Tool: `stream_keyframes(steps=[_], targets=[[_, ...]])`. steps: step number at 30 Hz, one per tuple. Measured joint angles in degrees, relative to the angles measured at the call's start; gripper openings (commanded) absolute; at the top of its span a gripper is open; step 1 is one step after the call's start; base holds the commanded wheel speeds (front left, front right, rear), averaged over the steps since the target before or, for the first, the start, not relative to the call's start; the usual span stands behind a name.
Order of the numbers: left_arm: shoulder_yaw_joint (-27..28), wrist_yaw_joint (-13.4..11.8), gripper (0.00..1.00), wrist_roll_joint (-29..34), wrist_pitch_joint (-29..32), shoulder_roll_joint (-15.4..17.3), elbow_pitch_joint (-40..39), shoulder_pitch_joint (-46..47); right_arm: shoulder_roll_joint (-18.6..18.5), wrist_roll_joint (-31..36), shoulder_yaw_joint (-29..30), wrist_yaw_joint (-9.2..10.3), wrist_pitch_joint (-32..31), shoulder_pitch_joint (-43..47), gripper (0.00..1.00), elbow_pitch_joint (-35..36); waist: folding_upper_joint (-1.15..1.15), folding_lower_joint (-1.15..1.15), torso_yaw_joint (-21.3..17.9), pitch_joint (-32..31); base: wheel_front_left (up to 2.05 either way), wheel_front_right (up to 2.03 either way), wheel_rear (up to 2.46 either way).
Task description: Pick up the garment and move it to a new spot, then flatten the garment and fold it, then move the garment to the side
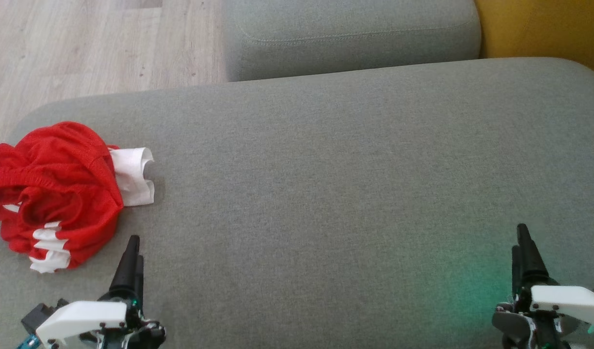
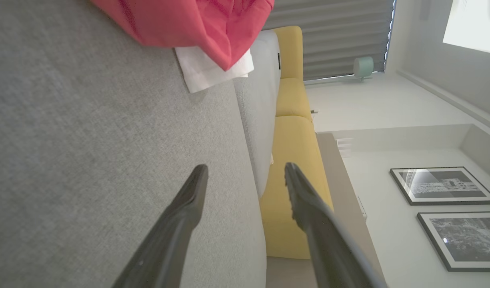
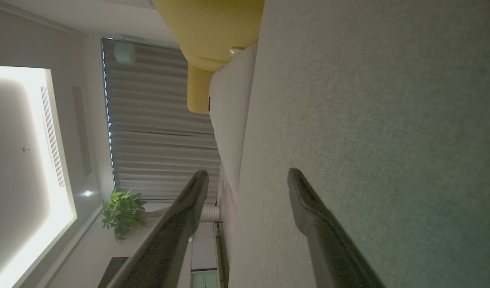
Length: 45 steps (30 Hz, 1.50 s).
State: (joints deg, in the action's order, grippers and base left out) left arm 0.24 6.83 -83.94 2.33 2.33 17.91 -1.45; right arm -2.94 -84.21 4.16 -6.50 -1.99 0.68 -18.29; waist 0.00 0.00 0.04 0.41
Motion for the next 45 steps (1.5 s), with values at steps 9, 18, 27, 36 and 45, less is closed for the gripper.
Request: stream_keyframes(steps=[9,18,27,36,45], targets=[[-1.4,-0.4,1.0,8.1,-1.4,0.0,-2.5,0.4,-0.2,9.8,-3.0,0.0,1.1,-0.1,1.0,1.8,0.0,0.0,0.1,0.6,0.0,0.0,0.0],[-3.2,-1.3,1.0,14.8,-2.5,0.0,-4.4,0.6,-0.4,16.8,-5.0,-0.02,2.6,-0.1,1.0,2.9,0.0,0.0,0.2,0.5,0.0,0.0,0.0],[-4.3,-2.3,1.0,21.5,-4.0,0.0,-5.1,0.6,-0.4,22.7,-4.7,-0.02,3.6,-0.1,1.0,3.9,0.0,0.0,0.4,0.2,0.0,0.0,0.0],[-5.5,-3.6,1.0,28.3,-5.5,0.0,-6.3,0.6,-0.4,29.7,-6.0,-0.03,5.2,-0.1,1.0,3.9,0.0,0.0,0.6,-0.1,0.0,0.0,0.0],[-6.8,-5.2,1.0,35.2,-6.6,0.0,-7.3,0.6,-0.4,36.9,-8.2,-0.04,6.6,-0.1,1.0,3.9,0.0,0.0,0.7,-0.1,0.0,0.0,0.0]])
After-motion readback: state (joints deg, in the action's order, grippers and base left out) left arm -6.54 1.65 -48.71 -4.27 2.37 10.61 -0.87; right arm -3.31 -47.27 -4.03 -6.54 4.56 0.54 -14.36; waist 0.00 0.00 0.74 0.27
